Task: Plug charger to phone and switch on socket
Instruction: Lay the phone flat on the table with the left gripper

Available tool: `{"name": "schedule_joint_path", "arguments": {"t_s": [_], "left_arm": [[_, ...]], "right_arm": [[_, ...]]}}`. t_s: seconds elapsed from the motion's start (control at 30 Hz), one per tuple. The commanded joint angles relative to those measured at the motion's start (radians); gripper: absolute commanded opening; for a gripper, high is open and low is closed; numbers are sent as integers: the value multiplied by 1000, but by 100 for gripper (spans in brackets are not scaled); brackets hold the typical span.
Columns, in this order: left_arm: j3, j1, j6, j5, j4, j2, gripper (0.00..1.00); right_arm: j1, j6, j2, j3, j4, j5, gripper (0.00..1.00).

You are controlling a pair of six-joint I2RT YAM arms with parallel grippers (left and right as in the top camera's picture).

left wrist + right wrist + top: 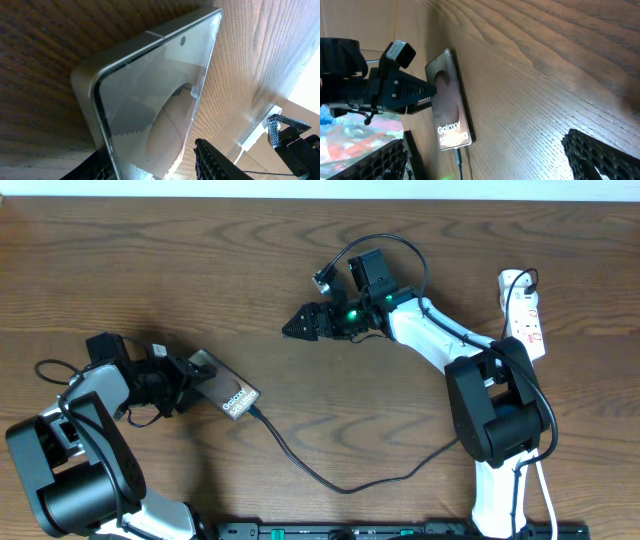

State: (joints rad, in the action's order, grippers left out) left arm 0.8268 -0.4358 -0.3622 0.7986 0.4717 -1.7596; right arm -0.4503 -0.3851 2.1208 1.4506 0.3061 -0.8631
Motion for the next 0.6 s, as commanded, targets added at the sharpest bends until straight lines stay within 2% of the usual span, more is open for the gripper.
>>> {"name": "schedule_joint_path", "arguments": {"t_s": [0.0, 0.57], "left_arm": [[-16, 0, 2, -137, 23, -22, 48], [-16, 0, 3, -138, 69, -22, 48]], "right_arm": [[6, 17, 4, 8, 2, -7, 99], [6, 17, 4, 8, 4, -7, 99]]}}
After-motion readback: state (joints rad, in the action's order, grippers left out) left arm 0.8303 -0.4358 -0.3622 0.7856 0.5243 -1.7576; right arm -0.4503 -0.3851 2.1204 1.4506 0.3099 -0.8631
